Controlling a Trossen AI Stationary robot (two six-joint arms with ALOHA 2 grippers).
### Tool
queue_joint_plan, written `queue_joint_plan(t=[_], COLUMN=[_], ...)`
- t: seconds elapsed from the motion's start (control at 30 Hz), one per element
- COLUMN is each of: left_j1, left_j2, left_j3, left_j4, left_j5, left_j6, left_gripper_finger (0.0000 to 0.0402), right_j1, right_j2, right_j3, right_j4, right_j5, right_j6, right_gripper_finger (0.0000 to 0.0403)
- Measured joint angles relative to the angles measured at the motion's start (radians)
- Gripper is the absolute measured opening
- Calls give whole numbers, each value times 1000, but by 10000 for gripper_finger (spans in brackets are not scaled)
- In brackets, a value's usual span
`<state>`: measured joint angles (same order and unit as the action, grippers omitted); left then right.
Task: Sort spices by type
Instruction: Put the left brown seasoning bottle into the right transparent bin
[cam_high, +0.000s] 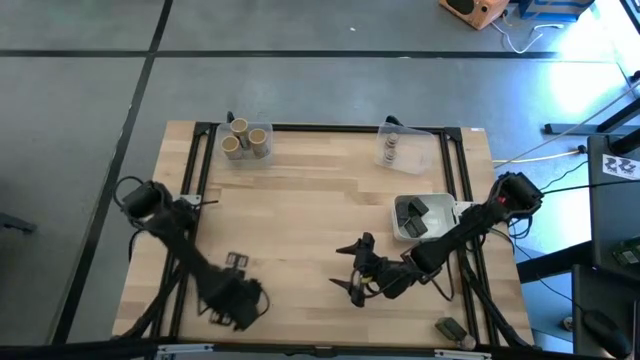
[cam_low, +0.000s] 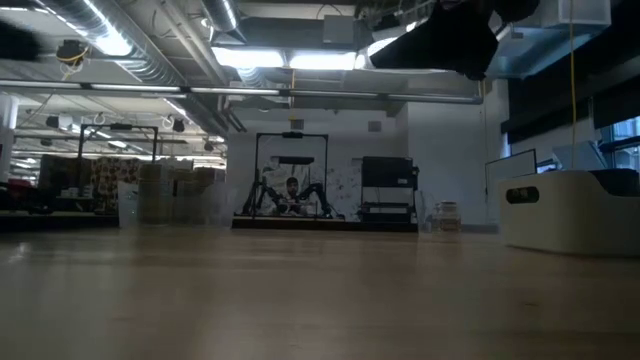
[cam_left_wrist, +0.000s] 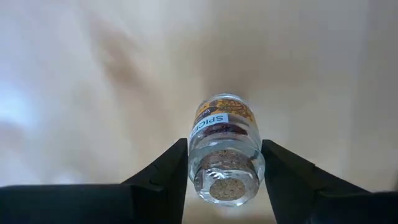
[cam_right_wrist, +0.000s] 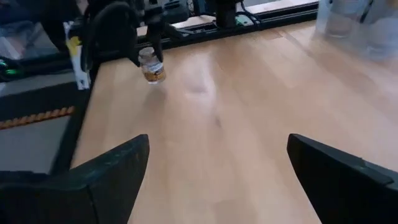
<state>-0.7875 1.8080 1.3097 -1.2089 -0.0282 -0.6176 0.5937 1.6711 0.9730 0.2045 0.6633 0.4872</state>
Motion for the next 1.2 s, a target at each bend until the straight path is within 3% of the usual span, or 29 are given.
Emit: queue_joint_plan(t=[0.13,0.3,0.5,0.67,0.8,1.2], left_j1=[131,302,496,621,690,771], left_j2=[-2,-2,-3,24,92,358], left_j3=[49,97,115,137,213,453], left_j4=[-10,8,137,227,239,235], left_j5=[-74,-112,-144,-143,-143,-140], left_j6=[143,331,525,667,735,927], left_gripper_finger=[162,160,162,159,161,163], right_j1=[-6,-5,-38,-76,-103,-123], right_j2=[-44,-154,-246,-250,-242,-242], right_j3=[1,1,1,0,-1,0], right_j4=[-50,-273,-586,-845,-969,-1055], right_j5=[55,157,186,210,217,208], right_j6=[-51,-44,87,247,319,360], right_gripper_finger=[380,380,380,380,380,380])
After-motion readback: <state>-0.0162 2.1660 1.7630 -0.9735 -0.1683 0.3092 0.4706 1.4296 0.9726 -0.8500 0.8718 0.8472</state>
